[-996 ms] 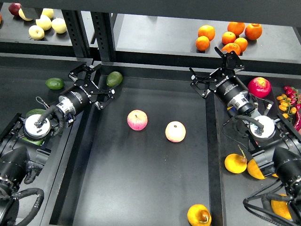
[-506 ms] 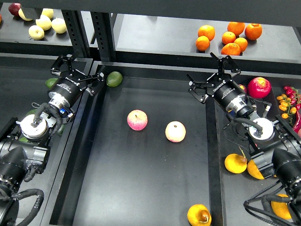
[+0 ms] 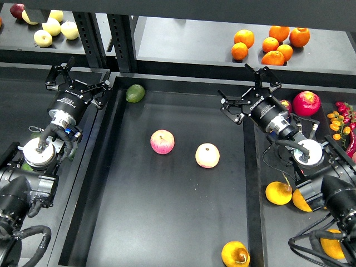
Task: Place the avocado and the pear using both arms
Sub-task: 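Move the right gripper toward the orange pear nearest the robot, then lower the right gripper and close it on the orange pear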
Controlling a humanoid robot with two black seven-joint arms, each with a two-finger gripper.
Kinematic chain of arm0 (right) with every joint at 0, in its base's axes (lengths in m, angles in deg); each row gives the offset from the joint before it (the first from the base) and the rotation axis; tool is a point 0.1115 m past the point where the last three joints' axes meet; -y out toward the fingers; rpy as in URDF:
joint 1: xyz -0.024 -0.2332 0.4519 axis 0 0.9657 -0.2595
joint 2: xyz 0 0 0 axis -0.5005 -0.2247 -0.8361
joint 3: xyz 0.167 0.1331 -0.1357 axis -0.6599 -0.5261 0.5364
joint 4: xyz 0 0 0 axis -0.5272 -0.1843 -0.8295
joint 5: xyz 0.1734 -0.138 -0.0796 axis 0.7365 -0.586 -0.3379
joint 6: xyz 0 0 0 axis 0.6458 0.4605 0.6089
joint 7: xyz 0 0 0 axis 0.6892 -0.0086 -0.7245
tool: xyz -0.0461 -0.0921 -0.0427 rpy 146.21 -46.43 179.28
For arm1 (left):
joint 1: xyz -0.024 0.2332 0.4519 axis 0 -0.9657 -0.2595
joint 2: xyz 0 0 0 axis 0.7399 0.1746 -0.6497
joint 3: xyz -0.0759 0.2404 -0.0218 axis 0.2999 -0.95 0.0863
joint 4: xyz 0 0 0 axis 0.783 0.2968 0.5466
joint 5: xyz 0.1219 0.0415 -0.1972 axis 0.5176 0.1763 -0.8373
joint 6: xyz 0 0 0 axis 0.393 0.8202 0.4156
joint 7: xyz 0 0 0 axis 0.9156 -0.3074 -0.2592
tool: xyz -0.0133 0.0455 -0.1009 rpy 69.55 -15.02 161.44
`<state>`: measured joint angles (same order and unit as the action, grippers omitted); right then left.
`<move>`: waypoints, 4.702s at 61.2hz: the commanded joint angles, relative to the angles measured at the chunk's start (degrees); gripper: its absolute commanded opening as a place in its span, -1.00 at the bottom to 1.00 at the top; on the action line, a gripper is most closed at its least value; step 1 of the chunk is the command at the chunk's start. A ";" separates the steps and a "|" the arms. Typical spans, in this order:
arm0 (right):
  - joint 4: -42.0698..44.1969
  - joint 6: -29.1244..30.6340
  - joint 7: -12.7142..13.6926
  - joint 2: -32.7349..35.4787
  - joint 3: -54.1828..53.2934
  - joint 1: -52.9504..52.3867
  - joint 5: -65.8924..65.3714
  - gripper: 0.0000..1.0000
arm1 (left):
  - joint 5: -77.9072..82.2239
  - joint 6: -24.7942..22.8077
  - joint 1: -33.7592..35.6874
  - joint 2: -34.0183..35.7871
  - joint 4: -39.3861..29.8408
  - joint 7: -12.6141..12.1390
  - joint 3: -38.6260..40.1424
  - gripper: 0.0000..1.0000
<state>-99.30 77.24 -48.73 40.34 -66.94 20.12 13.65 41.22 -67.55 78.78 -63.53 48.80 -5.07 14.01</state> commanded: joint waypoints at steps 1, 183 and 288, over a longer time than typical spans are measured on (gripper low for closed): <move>-1.12 0.00 4.31 0.00 2.24 -0.93 -0.16 0.99 | -0.04 0.00 -0.02 0.00 0.14 0.00 -0.01 0.99; -28.46 0.00 15.00 29.71 64.29 1.97 -5.61 0.99 | 0.04 0.00 -0.37 0.00 1.02 -0.09 -0.54 0.99; -26.26 0.00 15.00 24.61 62.01 3.90 -8.77 -0.18 | 0.04 0.00 -0.37 0.00 0.85 -0.26 -0.80 0.99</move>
<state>-125.68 77.25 -33.73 65.25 -4.07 23.73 4.96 41.27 -67.55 78.41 -63.52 49.66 -5.33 13.16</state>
